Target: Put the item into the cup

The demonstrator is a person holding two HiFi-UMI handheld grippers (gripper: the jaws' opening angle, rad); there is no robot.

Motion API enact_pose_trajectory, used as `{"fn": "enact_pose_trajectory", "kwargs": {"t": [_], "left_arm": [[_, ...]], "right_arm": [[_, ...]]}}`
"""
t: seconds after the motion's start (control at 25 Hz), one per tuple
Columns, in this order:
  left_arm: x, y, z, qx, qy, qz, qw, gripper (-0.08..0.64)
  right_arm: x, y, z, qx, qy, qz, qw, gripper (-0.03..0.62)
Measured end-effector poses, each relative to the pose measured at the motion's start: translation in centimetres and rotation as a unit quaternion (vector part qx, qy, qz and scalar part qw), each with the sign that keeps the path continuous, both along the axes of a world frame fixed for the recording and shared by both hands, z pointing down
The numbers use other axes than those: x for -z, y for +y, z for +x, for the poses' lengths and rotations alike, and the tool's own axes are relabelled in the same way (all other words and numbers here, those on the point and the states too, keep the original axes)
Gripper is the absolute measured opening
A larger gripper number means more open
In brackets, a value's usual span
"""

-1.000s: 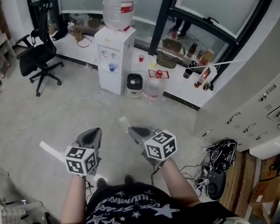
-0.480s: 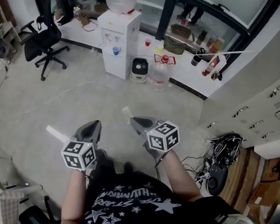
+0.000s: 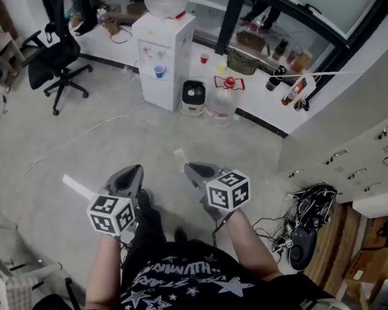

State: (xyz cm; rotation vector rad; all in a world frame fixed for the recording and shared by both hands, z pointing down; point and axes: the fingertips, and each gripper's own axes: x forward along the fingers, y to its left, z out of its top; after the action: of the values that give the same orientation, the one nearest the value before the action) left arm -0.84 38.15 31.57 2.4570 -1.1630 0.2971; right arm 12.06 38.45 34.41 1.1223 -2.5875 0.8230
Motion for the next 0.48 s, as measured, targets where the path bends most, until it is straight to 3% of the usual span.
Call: {"fn": "enact_pose_trajectory", "kwargs": {"t": [0.48], "left_arm": [[-2.1,-13.4,-4.2,-0.013,0.015,-0.020,0.9996,0.008]], "right_arm": [[-2.0,-12.3,-3.0,-0.033,0.016,-0.026,0.999,0.000]]}}
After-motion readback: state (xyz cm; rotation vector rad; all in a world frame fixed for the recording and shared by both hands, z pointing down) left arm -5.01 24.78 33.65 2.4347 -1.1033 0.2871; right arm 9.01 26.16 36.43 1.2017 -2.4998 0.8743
